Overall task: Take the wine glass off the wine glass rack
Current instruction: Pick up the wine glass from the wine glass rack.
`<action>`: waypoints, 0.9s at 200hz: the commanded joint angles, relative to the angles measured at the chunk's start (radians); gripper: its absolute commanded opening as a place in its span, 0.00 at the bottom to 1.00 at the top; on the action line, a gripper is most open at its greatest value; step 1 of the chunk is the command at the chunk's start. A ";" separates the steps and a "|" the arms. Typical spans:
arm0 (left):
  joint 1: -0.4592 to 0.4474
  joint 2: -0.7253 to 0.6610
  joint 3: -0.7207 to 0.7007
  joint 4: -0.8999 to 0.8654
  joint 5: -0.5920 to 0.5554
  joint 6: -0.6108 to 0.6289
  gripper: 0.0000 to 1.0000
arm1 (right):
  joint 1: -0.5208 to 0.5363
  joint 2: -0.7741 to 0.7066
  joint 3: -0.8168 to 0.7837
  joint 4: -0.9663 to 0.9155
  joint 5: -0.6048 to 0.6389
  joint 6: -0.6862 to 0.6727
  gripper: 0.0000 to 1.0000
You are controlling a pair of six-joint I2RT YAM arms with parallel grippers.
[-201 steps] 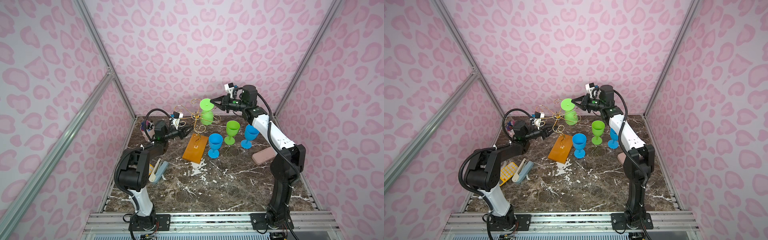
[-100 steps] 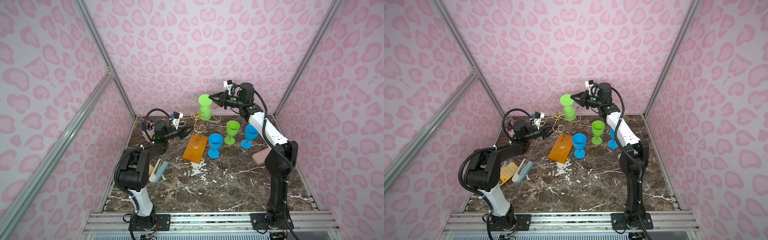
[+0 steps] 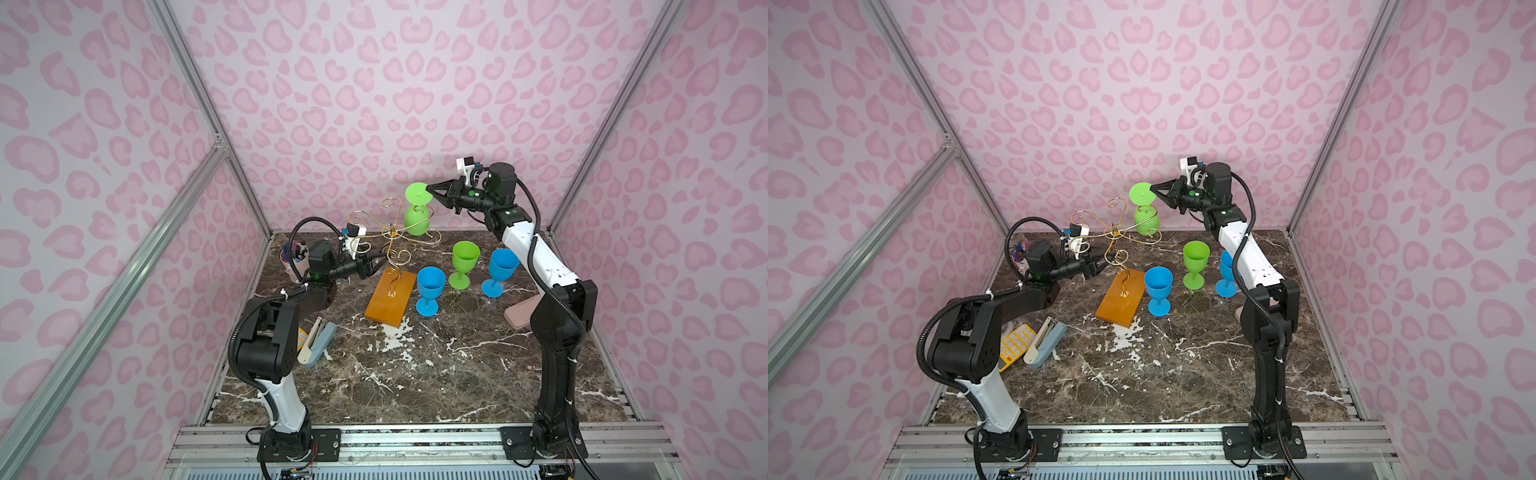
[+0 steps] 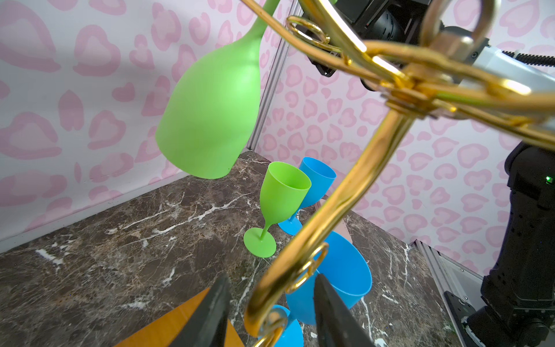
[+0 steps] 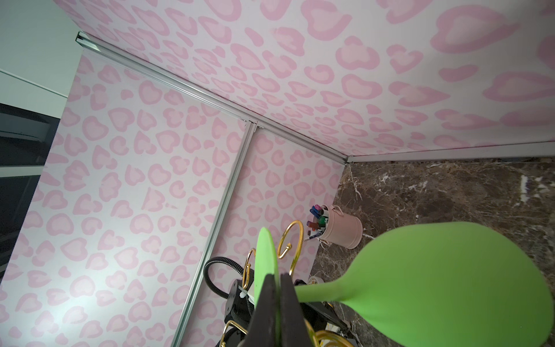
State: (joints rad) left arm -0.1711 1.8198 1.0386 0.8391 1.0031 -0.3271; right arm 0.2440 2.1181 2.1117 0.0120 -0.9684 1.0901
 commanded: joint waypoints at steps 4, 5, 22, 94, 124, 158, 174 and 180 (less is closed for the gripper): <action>0.002 0.000 0.020 0.012 0.011 0.004 0.55 | -0.012 -0.016 -0.023 0.049 -0.007 0.003 0.00; 0.002 0.000 0.020 0.012 0.010 0.005 0.55 | -0.013 -0.017 -0.023 0.049 -0.006 0.002 0.00; 0.003 -0.001 0.019 0.012 0.008 0.005 0.61 | -0.023 -0.031 -0.046 0.060 -0.008 0.004 0.00; 0.004 -0.008 0.011 0.003 -0.004 0.008 0.98 | -0.053 -0.097 -0.116 0.071 -0.017 -0.006 0.00; 0.008 -0.011 0.008 0.000 -0.006 0.008 0.98 | -0.065 -0.125 -0.150 0.072 -0.019 -0.013 0.00; 0.013 -0.020 -0.006 0.003 -0.009 0.008 0.98 | -0.080 -0.155 -0.182 0.077 -0.021 -0.020 0.00; 0.016 -0.031 -0.018 0.003 -0.010 0.016 0.98 | -0.087 -0.168 -0.199 0.078 -0.023 -0.023 0.00; 0.018 -0.035 -0.024 0.002 -0.012 0.019 0.98 | -0.090 -0.173 -0.205 0.078 -0.026 -0.025 0.00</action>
State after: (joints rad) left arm -0.1577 1.8084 1.0306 0.8211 0.9936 -0.3225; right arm 0.1616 1.9598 1.9266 0.0498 -0.9760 1.0801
